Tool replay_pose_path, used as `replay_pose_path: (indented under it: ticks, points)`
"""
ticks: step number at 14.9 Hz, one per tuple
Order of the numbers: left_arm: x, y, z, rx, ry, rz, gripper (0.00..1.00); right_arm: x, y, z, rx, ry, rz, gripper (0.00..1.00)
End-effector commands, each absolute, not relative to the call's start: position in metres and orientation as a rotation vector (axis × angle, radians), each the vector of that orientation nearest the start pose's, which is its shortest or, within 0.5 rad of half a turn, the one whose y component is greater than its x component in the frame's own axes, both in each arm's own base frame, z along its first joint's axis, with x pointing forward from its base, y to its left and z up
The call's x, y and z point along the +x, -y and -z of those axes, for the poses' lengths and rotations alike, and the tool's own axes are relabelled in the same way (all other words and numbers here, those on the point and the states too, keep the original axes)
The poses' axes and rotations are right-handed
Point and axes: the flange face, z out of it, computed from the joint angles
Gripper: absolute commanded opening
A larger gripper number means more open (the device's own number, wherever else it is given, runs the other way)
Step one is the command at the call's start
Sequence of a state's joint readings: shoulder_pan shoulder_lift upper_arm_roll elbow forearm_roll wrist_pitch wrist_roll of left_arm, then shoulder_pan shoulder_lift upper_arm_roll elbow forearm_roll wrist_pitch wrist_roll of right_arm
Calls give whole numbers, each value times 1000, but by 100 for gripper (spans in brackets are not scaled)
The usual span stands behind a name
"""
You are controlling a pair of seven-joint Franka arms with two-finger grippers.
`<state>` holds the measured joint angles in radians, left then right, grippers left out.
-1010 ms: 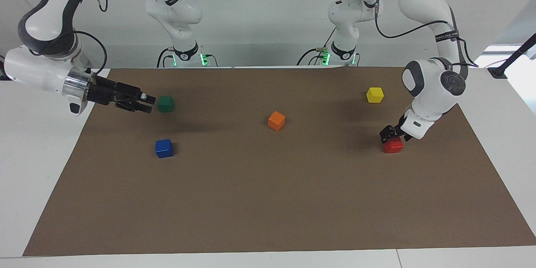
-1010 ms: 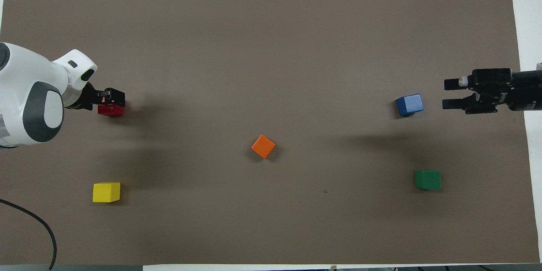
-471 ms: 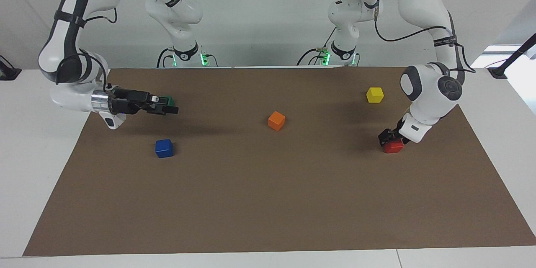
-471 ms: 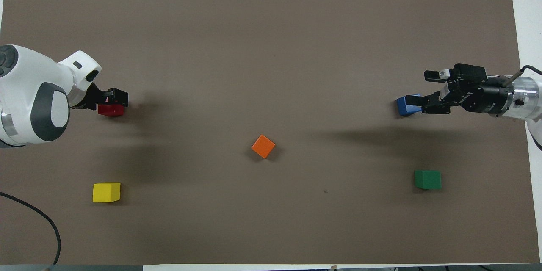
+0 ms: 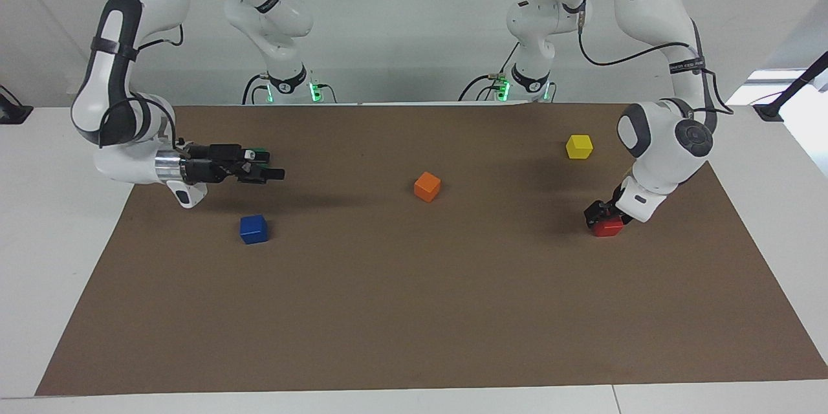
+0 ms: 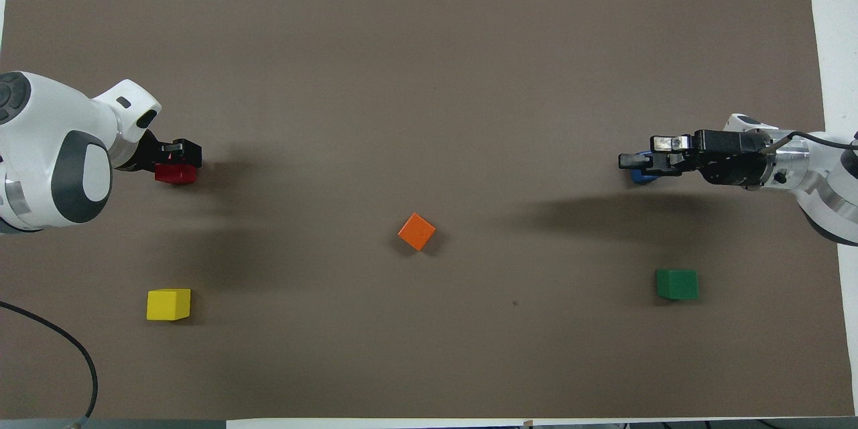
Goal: Transfer red block to right arm and stack on blue block
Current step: 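Lift the red block with the left gripper while the right gripper opens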
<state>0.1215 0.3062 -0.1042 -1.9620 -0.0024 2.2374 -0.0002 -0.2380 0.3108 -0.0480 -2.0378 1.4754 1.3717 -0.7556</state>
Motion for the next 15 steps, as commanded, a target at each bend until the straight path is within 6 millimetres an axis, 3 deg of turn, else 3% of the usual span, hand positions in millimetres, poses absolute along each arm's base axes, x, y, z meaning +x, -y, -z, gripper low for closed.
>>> replay_pose_path:
  ticks: [1, 2, 3, 5, 6, 8, 11, 13, 15]
  points:
    - [606, -13, -301, -3184, 53, -27, 81, 555, 40, -345, -1476, -46, 116, 100]
    - [606, -14, -301, -3183, 56, -26, 77, 554, 39, -348, -1452, -42, 103, 100]
    - [607, -14, -302, -3184, 63, -22, 60, 556, 35, -350, -1405, -53, 100, 100]
    - [609, -18, -305, -3185, 84, -19, 8, 557, 26, -343, -1370, -83, 61, 100]
    - [616, -20, -314, -3195, 111, -5, 0, 560, 13, -345, -1355, -101, 19, 100]
    - [638, -17, -339, -3261, 194, -28, 0, 561, -6, -345, -1336, -116, -22, 100]
    - [656, -5, -399, -3282, 444, -56, 0, 555, -27, -340, -1334, -117, -68, 100]
    - [650, 13, -438, -3262, 697, -99, 0, 554, -33, -338, -1323, -130, -64, 100]
    - [635, 35, -471, -3273, 919, -166, 0, 554, -51, -339, -1297, -129, -72, 100]
